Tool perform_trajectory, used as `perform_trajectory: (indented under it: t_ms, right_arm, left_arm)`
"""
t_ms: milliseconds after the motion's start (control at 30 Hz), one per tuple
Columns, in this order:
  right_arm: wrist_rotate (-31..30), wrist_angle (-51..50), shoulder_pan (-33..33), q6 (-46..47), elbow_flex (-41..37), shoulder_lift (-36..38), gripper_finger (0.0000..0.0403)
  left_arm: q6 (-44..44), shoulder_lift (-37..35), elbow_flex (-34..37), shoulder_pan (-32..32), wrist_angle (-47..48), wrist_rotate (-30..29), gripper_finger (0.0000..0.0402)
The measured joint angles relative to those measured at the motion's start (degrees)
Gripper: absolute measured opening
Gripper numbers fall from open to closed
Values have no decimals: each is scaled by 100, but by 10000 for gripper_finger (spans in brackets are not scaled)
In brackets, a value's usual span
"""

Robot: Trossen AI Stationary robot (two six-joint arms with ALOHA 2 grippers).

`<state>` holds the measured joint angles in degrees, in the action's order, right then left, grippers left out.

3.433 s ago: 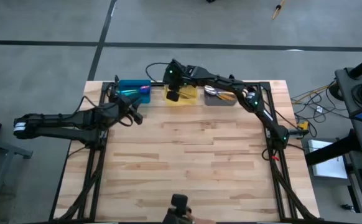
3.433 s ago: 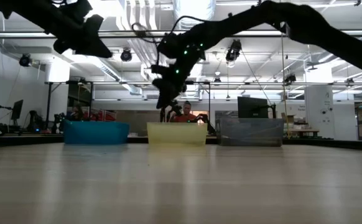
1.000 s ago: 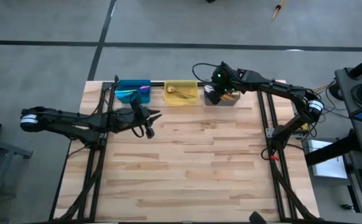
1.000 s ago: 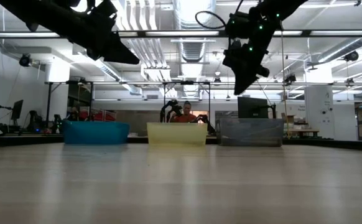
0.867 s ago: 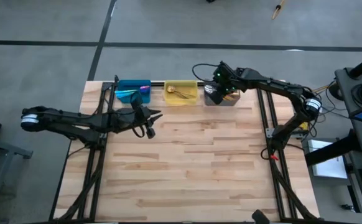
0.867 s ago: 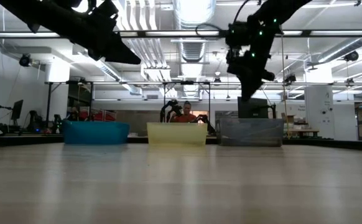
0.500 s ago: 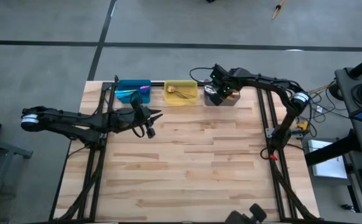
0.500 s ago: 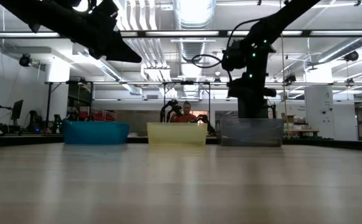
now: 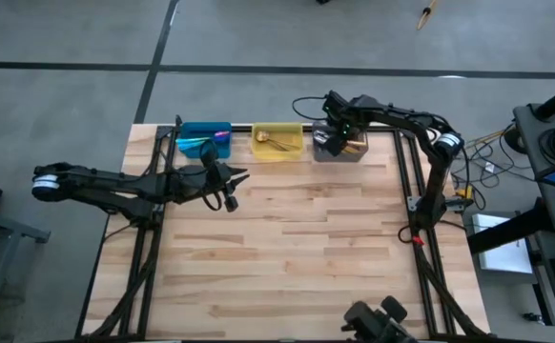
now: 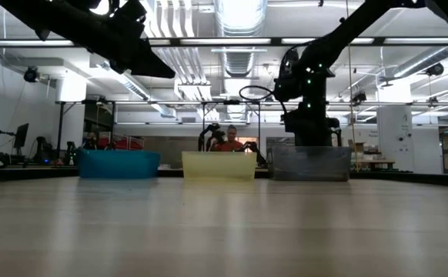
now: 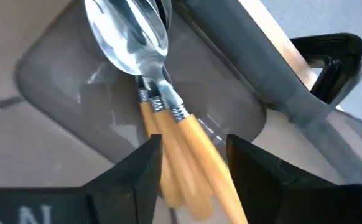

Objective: Sort silverware by color (type)
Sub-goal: Adjust the yellow spoon in the black bin

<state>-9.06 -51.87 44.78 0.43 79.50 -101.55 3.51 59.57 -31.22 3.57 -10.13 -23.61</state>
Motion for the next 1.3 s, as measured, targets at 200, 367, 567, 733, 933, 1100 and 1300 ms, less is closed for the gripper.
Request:
perform_trajectory:
  t_ms: [200, 367, 567, 733, 933, 1100, 1300]
  right_arm:
    - [-2, 4, 148, -669, 10, -261, 177]
    - [26, 26, 157, -861, 5, -428, 178]
    - [50, 60, 172, -992, 5, -571, 168]
    - [47, 78, 172, -1012, 5, -571, 160]
    - [26, 82, 172, -1012, 5, -557, 134]
    - [-3, 105, 172, -1031, 5, -550, 77]
    - [63, 54, 163, -1043, -1, -547, 43]
  left_arm:
    - [2, 0, 0, 0, -2, 0, 55]
    - [2, 0, 0, 0, -4, 0, 55]
    - [2, 0, 0, 1, -14, 0, 55]
    - [2, 0, 0, 0, -16, 0, 55]
    - [2, 0, 0, 0, -15, 0, 55]
    - [2, 0, 0, 0, -4, 1, 55]
    - [2, 0, 0, 0, -2, 0, 55]
